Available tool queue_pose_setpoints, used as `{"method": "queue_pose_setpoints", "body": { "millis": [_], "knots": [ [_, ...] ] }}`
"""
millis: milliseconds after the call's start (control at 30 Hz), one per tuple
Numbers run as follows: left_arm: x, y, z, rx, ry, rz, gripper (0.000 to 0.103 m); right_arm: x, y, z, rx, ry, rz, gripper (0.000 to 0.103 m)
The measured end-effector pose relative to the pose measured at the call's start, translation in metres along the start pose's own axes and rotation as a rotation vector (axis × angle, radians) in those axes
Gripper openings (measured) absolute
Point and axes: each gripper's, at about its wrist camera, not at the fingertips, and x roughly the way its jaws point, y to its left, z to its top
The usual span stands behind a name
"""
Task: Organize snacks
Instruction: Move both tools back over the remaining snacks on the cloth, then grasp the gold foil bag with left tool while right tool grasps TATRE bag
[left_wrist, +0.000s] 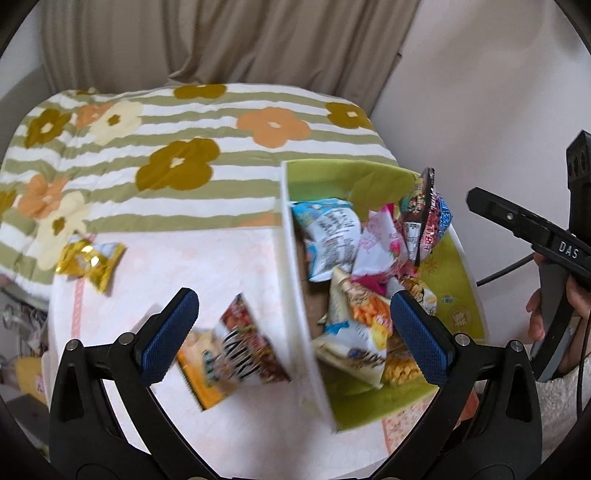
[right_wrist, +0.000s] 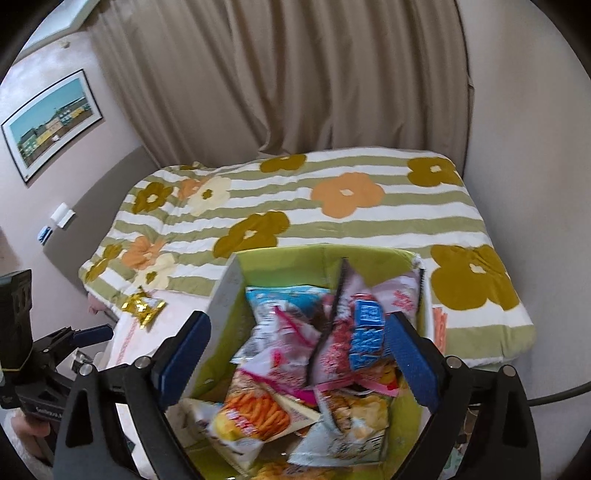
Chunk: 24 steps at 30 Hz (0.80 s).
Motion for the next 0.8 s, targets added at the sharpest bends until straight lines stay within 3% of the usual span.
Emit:
{"method": "queue_pose_setpoints", "body": {
  "millis": [300, 467, 800],
  "knots": [
    [-0.059, 0.076, -0.023, -0.098, -0.079, 0.062, 0.103, -0.009, 0.064, -0.007, -0.059, -0.023, 0.074, 0.094],
    [-0.081, 0.129, -0.026, -0.118, -0.113, 0.066, 0.103, -0.001, 0.107, -0.017, -0.063, -0.018, 0.074, 0.094],
    [-0.081, 0.229, -0.023, -0.051, -0.037, -0.009, 0.103, 0.027, 0.189, -0.038, 0.047, 0.011, 0.001, 0.094]
  ]
}}
